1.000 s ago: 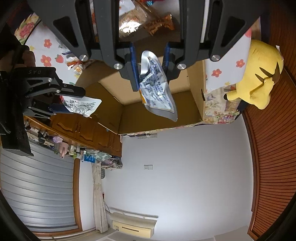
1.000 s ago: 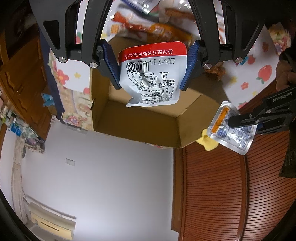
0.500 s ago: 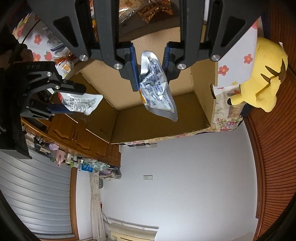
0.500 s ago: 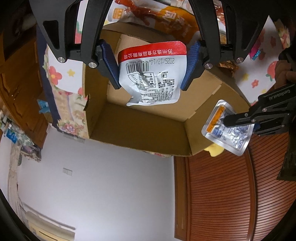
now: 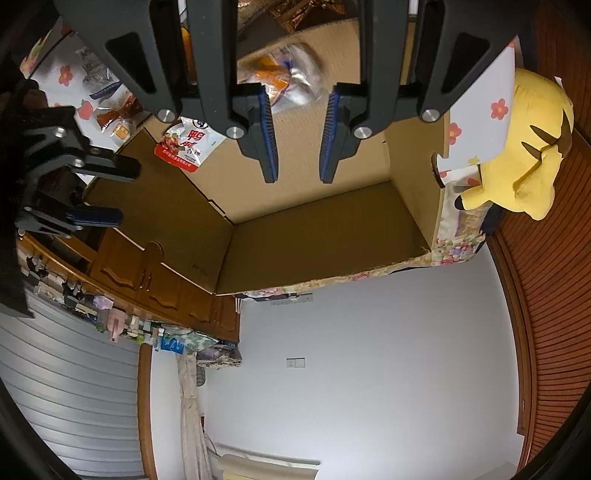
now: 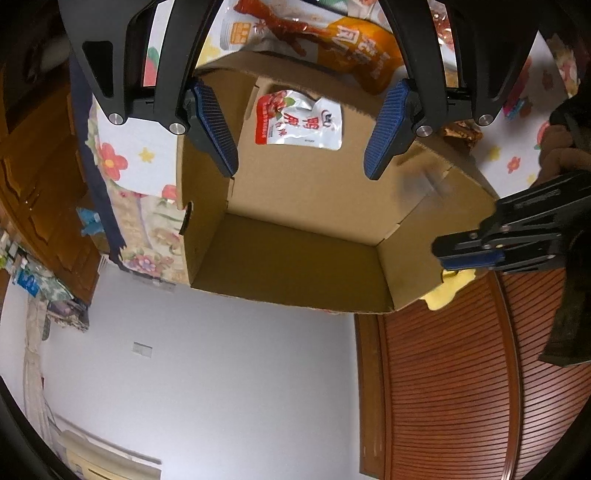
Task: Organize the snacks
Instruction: 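Move both open tools back to the snack pile beside the box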
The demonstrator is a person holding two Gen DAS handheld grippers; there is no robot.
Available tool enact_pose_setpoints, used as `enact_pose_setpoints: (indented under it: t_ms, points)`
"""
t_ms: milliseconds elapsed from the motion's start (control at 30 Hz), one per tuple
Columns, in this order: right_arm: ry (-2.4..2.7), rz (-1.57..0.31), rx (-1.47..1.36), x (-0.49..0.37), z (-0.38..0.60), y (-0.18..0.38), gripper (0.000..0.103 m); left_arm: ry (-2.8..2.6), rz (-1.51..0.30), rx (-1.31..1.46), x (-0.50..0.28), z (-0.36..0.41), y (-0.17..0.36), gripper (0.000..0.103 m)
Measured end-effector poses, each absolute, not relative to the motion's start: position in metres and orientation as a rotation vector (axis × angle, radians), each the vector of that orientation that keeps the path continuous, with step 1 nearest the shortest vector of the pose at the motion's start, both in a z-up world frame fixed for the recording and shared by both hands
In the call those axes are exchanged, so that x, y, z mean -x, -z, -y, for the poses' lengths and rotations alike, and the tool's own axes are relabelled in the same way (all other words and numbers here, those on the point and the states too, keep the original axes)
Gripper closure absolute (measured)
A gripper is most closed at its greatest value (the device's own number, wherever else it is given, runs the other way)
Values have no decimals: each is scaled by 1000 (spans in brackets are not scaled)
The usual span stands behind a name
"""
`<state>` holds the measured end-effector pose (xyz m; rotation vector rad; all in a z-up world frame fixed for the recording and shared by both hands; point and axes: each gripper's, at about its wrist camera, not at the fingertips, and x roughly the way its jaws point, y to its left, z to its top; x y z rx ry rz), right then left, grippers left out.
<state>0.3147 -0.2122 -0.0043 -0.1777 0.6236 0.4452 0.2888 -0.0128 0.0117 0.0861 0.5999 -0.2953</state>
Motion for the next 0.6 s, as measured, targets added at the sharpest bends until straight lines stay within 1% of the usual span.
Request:
enact_pose_setpoints:
  t_ms: [200,333,500,567,600]
  points:
    - [-448,-616,164,-299,218,1,30,299,-603,-74,-283,11,-14,80]
    - [-451,-612,162,-284,220,-3,30,312,-597,-67,-262,8,-18,75]
    - [-448,-606,154,-256,221,-7,30,322,-595,-68,-227,2,-16,65]
    - [-446,-605,152,-245,220,-5,30,319,-592,-70,-213,-3,-14,63]
    - [-445,-604,150,-238,219,-4,30,316,-593,-68,-206,-5,-11,60]
